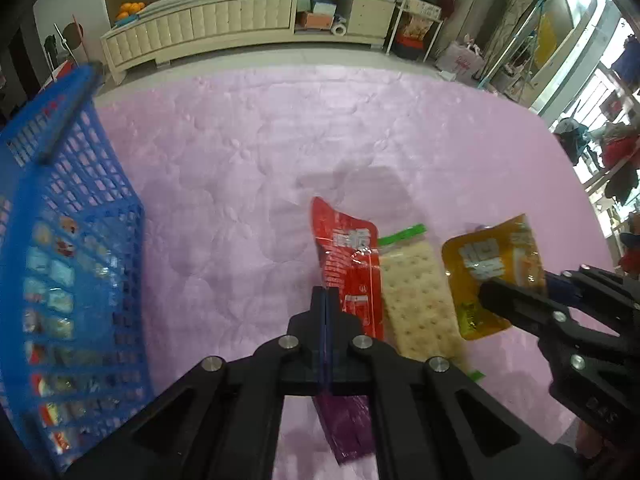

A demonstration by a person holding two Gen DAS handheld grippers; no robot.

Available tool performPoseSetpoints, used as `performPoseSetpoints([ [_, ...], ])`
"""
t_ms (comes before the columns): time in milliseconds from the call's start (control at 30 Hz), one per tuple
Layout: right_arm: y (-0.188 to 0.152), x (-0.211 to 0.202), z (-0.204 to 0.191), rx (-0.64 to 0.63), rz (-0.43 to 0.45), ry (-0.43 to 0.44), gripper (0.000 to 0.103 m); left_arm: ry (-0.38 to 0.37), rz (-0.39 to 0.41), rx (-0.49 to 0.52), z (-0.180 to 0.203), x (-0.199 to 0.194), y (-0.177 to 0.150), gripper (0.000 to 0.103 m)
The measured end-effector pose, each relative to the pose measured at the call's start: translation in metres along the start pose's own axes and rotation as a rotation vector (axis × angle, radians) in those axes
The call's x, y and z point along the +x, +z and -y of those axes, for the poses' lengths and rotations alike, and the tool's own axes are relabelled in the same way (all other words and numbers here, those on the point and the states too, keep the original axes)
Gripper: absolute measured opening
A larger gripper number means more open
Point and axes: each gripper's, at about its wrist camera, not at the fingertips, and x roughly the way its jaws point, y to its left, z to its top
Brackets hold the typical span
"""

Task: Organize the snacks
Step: 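Grasp the red spicy-snack packet with the left gripper while the right gripper holds the orange packet, then carry both packets over the blue basket and open both grippers to drop them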

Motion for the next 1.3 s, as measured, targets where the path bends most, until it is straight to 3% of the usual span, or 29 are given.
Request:
performPoseSetpoints([
  [200,0.003,-0.035,-0.019,-0.029,0.042,-0.013,0.026,0.012,0.073,0.043,0.016,-0.047,-0.010,0.000],
  [667,-0.001,-0.113,-0.098,-0.133,0.147,-0.008,0.026,0.009,0.233,0.065,-0.006,-0.176,-0.046,0.000],
  [1000,0.000,-0.129,-0.149,-0.187,0.182,0.022,0.026,0.037,0.294,0.048,-0.046,-0.238,-0.070,0.000],
  [1300,0.015,-0.112,-0.186,-0.242,0.180,0.051,0.026,0.079,0.324,0.033,-0.088,-0.268,-0.080,0.000],
])
